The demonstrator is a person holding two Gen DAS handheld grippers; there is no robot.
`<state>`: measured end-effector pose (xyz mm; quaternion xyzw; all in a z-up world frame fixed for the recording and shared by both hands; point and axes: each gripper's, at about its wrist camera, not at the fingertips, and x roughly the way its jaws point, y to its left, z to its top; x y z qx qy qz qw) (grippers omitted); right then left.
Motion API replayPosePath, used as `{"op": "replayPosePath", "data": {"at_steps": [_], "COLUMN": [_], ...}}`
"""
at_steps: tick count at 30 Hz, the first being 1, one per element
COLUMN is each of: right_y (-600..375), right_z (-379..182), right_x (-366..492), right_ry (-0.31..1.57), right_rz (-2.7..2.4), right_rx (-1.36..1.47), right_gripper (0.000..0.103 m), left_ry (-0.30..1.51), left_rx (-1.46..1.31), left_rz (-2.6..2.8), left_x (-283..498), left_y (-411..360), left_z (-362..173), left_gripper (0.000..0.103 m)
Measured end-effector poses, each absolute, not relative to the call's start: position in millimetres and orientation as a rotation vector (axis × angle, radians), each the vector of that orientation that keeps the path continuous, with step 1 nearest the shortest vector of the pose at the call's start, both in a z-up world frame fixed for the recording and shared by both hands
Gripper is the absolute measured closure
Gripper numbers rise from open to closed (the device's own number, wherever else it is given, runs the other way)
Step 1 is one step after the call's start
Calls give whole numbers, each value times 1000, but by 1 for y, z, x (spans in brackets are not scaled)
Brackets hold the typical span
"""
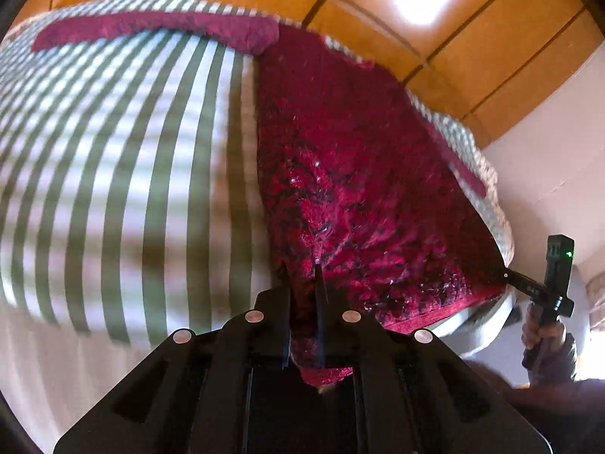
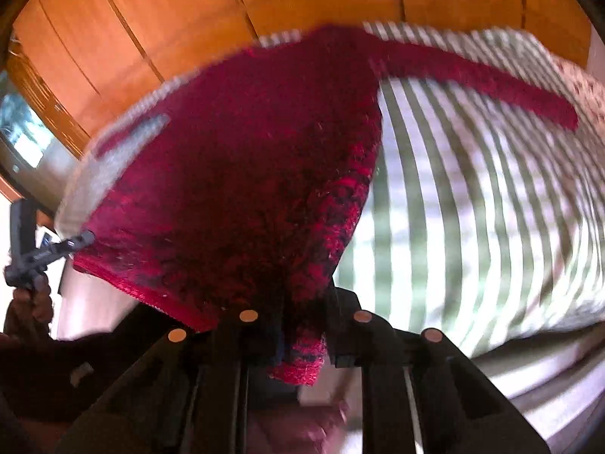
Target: Fold small clothes
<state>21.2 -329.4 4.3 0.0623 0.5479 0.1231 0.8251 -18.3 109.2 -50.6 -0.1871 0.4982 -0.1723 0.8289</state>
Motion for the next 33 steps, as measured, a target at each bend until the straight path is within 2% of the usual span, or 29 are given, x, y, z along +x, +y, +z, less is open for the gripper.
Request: {"op": "replayPosePath", "data": {"at_steps": [5, 7, 9, 10, 11, 12, 17, 22, 25, 31, 33], "right_y": [-333, -331, -331, -327, -325, -323, -271, -196, -164, -153, -162], "right_z": [-19, -14, 1, 8, 21, 27, 38, 17, -1, -52, -51], "right_x": [21, 27, 38, 44, 54, 61, 113, 143, 166, 193, 193], "right_ry": [1249, 1247, 1198, 1167, 1113, 1086, 949, 900, 870, 957, 959], "right_rz": [226, 214, 188, 179, 161, 158, 214, 294, 274, 207, 221], "right_rx": [100, 82, 51, 37, 18, 17, -3, -55, -119, -131, -89], "right_gripper": [88, 81, 59, 54, 43, 37, 19, 12, 9, 2, 2], "left_ry": [1063, 1062, 1048, 1030, 1015, 992, 953, 862, 862, 820, 811], "left_rx": [-366, -352, -341, -349, -361, -384, -554, -606, -575, -670, -710], "left_rz": [-397, -397, -369, -347, -324, -278, -70, 142, 256, 380, 400], "left_x": [-29, -25, -15, -12, -10, -5, 25, 53, 73, 116, 135], "left_y": [103, 101, 100, 103, 107, 115, 165, 223, 257, 334, 355], "left_z": [-52, -51, -48, -46, -45, -43, -44, -42, -44, -48, -50], "left_gripper": [93, 90, 81, 69, 53, 48, 47, 47, 32, 32, 32]}}
